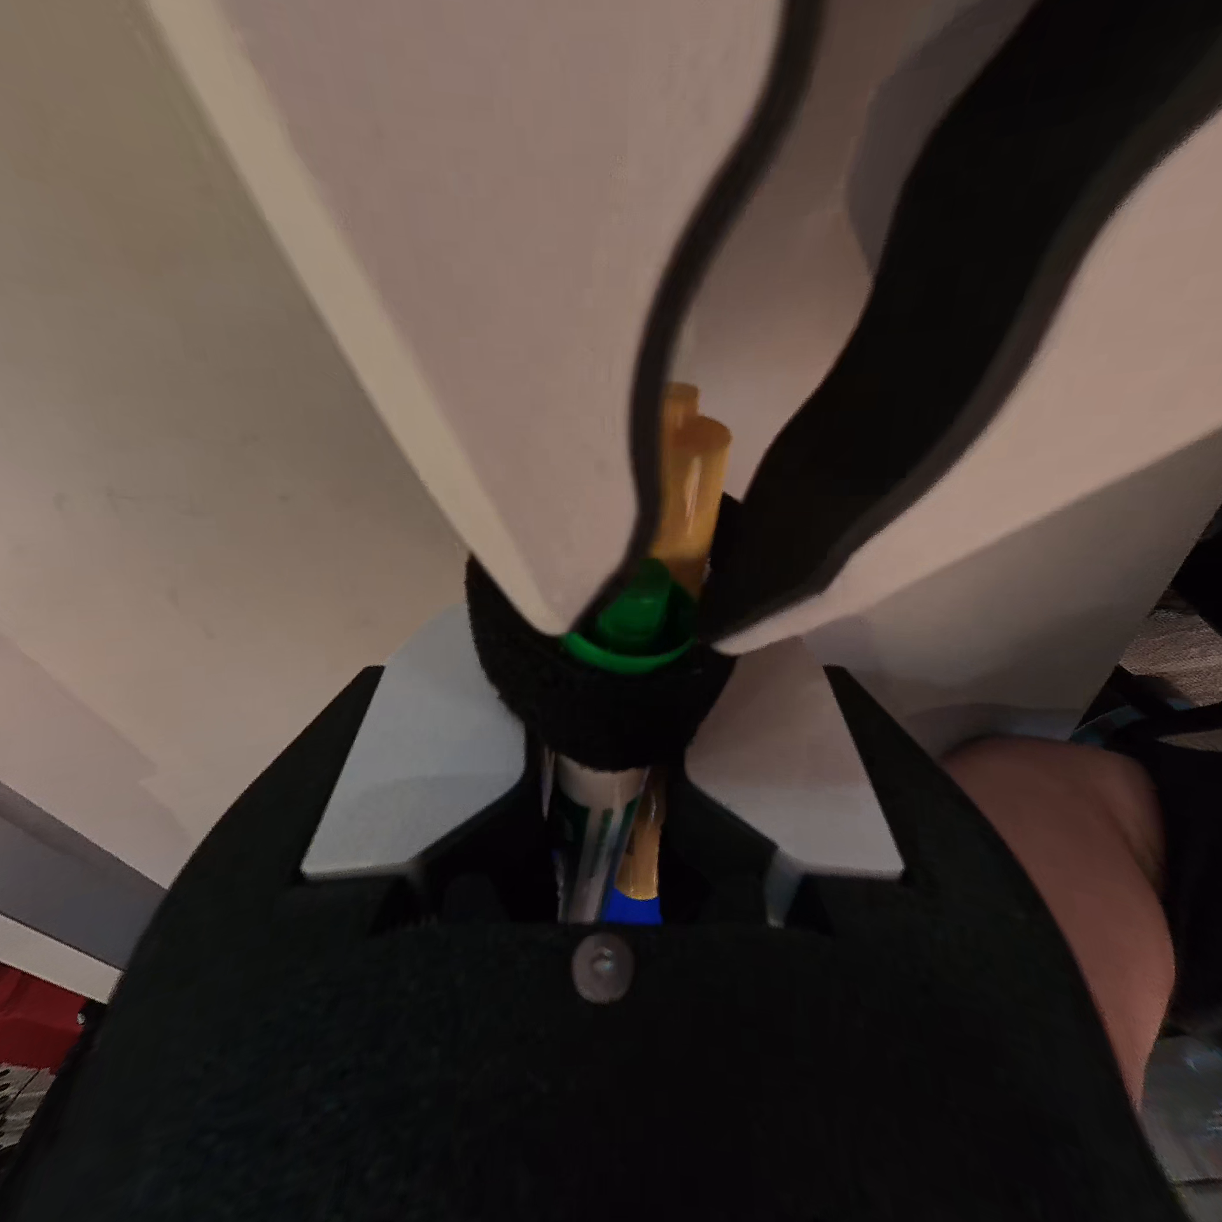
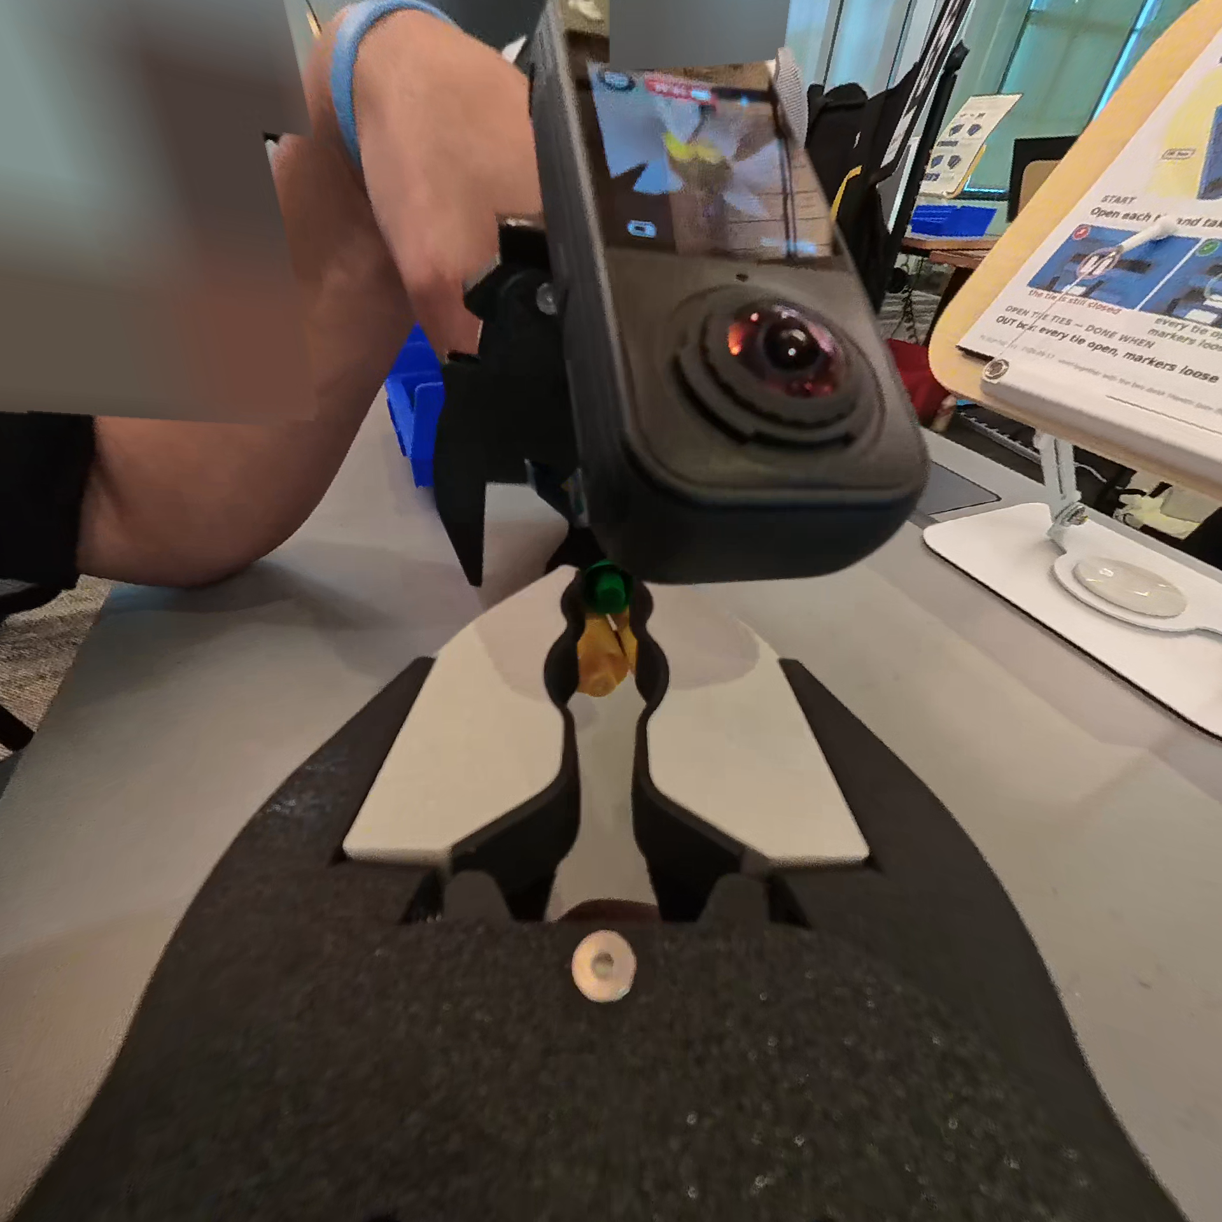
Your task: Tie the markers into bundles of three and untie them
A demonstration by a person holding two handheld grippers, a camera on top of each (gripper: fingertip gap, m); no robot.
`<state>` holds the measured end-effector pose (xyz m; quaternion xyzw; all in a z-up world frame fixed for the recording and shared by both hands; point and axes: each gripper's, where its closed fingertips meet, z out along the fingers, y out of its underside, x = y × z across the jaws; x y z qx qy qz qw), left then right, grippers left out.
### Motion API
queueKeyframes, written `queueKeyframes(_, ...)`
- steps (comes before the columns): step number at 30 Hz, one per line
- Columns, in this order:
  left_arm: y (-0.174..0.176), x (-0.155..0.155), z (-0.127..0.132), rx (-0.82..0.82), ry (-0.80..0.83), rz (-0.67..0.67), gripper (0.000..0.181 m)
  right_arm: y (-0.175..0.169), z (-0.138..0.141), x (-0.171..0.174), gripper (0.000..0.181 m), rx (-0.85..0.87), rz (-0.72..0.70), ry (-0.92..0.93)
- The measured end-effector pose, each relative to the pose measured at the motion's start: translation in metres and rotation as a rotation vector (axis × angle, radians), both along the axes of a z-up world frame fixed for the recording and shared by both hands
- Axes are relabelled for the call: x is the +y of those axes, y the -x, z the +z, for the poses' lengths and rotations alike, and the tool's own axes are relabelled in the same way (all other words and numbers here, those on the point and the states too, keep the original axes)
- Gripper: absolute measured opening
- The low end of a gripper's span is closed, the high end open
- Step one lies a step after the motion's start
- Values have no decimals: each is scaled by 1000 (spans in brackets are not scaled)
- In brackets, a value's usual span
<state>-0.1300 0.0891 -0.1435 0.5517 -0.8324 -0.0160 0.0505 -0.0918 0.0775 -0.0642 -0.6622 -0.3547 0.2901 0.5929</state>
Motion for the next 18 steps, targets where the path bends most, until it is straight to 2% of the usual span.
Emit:
queueKeyframes(16, 1, -1, 1, -2, 8, -1, 41, -9, 3, -4, 7, -40, -2, -38)
queueKeyframes(18, 1, -1, 1, -5, 9, -2, 40, -10, 4, -3, 17, -34, -6, -42)
